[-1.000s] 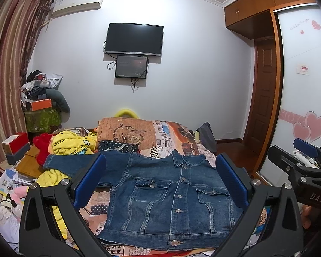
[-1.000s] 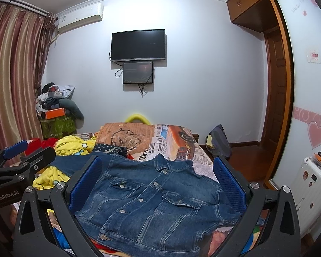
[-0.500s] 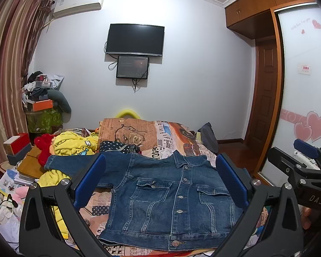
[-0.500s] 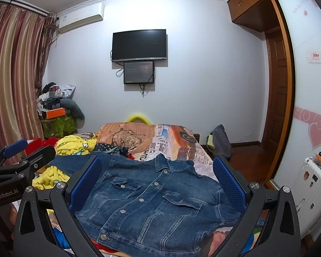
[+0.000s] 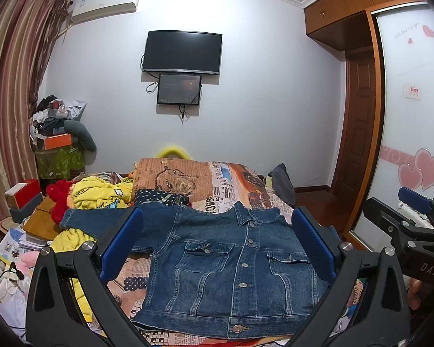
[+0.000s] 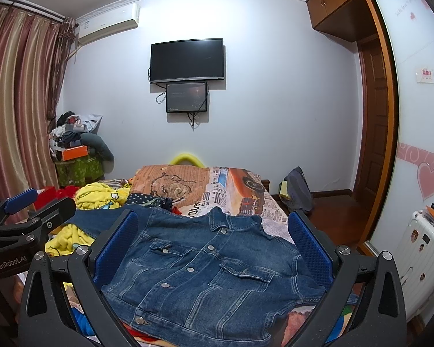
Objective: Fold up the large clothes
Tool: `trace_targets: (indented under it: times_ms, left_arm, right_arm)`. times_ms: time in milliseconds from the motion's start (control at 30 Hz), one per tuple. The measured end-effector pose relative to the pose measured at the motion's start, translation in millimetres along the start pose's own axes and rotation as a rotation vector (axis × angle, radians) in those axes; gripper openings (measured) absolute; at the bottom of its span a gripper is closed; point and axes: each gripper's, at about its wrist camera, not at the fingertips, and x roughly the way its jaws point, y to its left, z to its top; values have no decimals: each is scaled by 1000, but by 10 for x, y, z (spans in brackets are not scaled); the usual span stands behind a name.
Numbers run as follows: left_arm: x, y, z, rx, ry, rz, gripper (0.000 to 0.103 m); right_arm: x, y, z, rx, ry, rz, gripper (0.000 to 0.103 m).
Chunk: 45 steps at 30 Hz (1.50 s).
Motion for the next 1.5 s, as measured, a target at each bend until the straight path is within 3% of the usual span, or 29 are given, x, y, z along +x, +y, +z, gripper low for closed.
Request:
trace_targets:
  times_ms: [533,900,1200,1367,1500]
  left_arm:
    - [144,-44,-17,26,23,5,103]
    - [661,101,-84,8,99,31,103]
    - [1325,527,-187,-50,185,140,103]
    - [1568,1008,-261,-86,165,265,103]
    - [1730,1454,-310,-116,197,314,103]
  right_arm:
    - [115,-77,-62,20,31,-12,103]
    - [517,-202,-152,63,142,-20,103]
    - [995,-351,-226,109,251,-10,103]
    - [1315,-383,-244,113,312,-28,103]
    - [1645,-374,-222,104,371,-61,103]
